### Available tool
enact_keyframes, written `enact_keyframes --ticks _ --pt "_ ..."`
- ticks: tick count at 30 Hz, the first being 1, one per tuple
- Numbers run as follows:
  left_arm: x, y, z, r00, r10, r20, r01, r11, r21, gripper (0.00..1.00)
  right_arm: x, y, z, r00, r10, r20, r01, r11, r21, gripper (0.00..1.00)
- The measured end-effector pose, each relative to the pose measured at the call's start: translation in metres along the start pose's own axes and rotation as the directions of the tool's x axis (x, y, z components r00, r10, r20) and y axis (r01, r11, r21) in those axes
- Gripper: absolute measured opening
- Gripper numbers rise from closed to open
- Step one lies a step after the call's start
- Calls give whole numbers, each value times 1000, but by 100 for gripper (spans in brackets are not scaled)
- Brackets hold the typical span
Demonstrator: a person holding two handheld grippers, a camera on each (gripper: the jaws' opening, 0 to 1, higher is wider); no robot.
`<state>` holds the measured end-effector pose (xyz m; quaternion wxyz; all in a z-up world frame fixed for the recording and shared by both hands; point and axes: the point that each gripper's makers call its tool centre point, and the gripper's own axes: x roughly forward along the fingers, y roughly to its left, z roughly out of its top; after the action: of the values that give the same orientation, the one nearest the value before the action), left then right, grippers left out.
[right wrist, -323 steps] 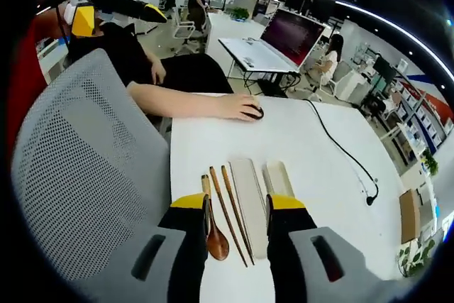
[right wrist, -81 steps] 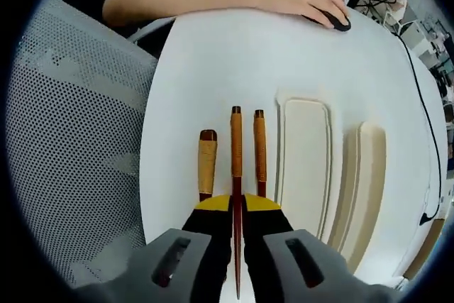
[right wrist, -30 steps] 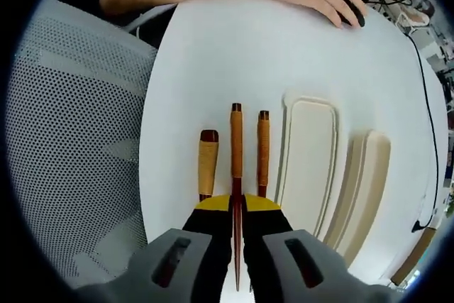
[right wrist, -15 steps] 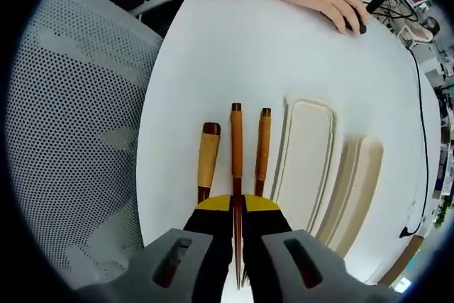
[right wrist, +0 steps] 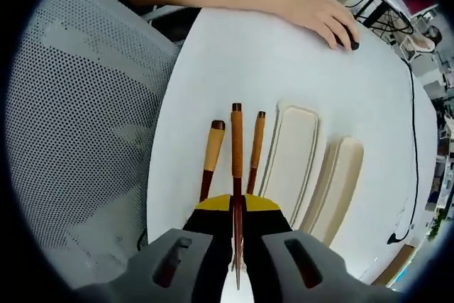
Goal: Arrange the utensils inside the cutlery case until each visible utensil rests in its matching compartment.
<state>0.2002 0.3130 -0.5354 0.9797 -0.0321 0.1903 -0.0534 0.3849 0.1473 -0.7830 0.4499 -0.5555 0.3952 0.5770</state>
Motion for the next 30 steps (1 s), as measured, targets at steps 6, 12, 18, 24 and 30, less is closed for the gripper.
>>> enact_keyframes --ticks 6,12,18,24,30 --pt "-1 -1 -1 1000 4 9 -4 1000 -11 78 -11 3 -3 999 33 -1 -33 999 37 0" --pt "4 -8 -6 1000 -5 0 5 1000 -8 78 -21 -2 -6 1000 18 12 -18 1000 17 0" --pt "9 -10 -9 1000 -8 -6 8 1000 -19 77 -26 0 -14 1000 20 11 -19 1000 -16 0" --pt "11 -9 -10 1000 -6 -12 6 1000 -15 77 -33 -11 -24 1000 7 -15 -7 999 -42 0" --pt "5 -7 -8 1000 7 -6 -7 1000 -17 77 -44 -8 -22 999 38 3 -38 999 -27 0"
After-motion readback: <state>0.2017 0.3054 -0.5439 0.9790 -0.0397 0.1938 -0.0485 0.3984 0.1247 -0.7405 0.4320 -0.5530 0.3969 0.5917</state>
